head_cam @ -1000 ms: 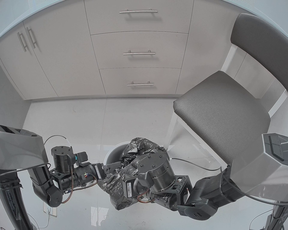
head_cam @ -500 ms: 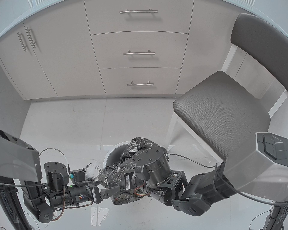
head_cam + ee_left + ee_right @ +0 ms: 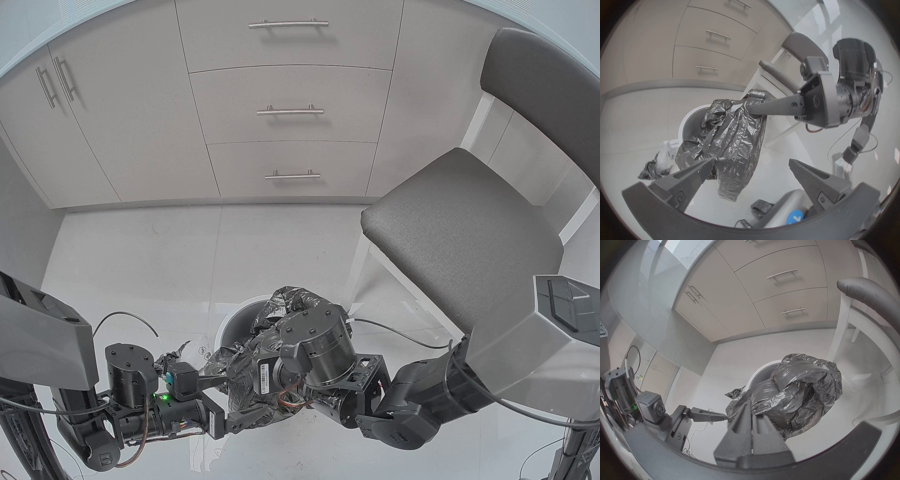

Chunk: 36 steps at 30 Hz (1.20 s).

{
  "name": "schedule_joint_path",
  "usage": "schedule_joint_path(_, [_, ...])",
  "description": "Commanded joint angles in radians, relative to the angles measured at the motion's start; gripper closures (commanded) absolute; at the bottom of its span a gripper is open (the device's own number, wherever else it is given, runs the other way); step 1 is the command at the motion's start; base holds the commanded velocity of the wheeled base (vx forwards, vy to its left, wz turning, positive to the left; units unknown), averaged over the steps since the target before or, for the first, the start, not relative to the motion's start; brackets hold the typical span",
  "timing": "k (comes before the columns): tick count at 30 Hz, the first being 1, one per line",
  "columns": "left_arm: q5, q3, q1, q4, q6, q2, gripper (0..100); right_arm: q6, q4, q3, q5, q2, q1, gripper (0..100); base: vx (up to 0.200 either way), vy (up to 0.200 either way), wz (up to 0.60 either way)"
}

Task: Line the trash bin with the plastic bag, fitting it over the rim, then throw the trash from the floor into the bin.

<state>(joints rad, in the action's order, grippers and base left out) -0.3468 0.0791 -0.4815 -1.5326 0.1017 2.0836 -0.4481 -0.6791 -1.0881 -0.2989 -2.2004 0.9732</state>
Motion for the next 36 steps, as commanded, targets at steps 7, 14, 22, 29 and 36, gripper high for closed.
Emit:
schedule_joint_path(7, [0.131, 0.090, 0.001, -0.001, -0.145, 0.064, 0, -0.001, 0.000, 0.002, 0.000, 0.013, 0.004, 100, 0.000, 0.000, 0.00])
schedule_joint_path(14, [0.181, 0.106, -0.008, -0.001, -0.151, 0.059, 0, -0.001, 0.000, 0.002, 0.000, 0.013, 0.004, 100, 0.000, 0.000, 0.00])
schedule_joint_path(22, [0.184, 0.122, -0.034, -0.001, -0.183, 0.093, 100, -0.001, 0.000, 0.002, 0.000, 0.019, 0.005, 100, 0.000, 0.000, 0.00])
schedule_joint_path(29, [0.186, 0.122, -0.028, -0.001, -0.189, 0.099, 100, -0.001, 0.000, 0.002, -0.002, 0.019, 0.005, 100, 0.000, 0.000, 0.00])
schedule_joint_path(36, [0.204, 0.129, -0.005, -0.001, -0.186, 0.095, 100, 0.002, 0.000, 0.004, -0.002, 0.013, 0.005, 100, 0.000, 0.000, 0.00])
